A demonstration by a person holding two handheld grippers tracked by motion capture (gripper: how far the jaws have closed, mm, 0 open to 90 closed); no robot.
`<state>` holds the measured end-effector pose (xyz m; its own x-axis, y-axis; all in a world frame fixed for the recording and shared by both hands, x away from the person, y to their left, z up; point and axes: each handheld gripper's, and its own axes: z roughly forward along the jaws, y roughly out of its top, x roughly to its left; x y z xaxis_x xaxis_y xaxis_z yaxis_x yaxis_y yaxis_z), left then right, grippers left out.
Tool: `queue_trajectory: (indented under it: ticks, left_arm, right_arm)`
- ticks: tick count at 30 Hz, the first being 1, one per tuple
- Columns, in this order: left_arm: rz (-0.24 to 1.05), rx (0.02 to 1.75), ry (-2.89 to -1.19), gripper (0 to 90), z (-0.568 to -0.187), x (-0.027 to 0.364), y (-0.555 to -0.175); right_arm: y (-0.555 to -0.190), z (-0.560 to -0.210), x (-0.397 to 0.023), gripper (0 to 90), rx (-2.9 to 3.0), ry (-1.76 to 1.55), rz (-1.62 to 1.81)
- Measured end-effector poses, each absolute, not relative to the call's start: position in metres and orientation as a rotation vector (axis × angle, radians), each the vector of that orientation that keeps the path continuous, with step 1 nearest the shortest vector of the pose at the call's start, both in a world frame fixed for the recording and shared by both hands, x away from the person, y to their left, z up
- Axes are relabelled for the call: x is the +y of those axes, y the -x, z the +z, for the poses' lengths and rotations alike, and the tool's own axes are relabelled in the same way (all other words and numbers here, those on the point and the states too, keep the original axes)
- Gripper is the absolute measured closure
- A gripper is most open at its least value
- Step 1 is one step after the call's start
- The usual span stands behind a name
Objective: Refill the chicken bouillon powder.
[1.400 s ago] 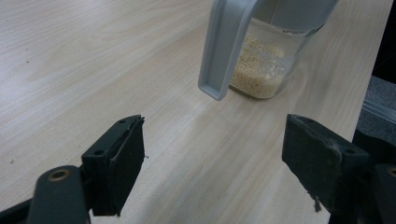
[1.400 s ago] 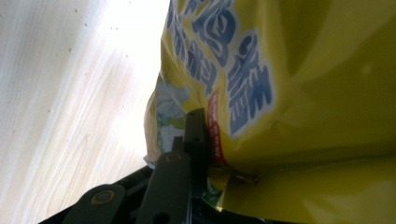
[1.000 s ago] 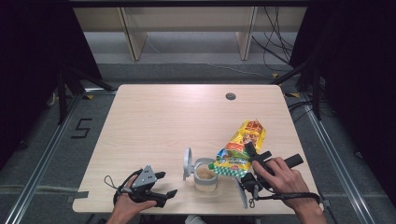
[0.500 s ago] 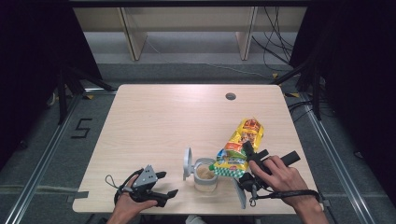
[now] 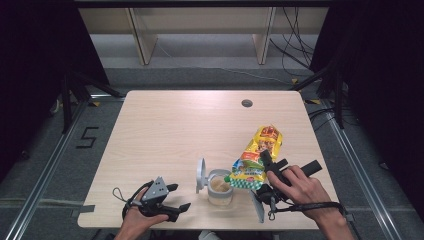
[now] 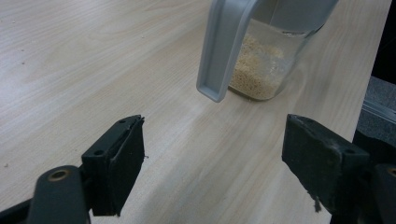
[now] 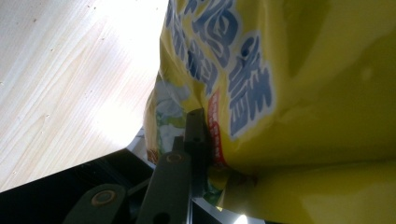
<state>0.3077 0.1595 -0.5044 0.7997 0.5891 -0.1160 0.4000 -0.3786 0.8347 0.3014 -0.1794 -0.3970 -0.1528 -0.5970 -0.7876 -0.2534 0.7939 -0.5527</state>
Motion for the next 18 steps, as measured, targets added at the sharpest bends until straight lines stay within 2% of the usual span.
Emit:
queue_trajectory:
  ticks: [18]
  left_arm:
    - [0.249,0.735,-2.018,20.6,-0.5045,0.1595,-0.3076]
  right_arm:
    - [-0.3016,-0.3966,-0.1827,78.1,1.755,0.668,-0.338]
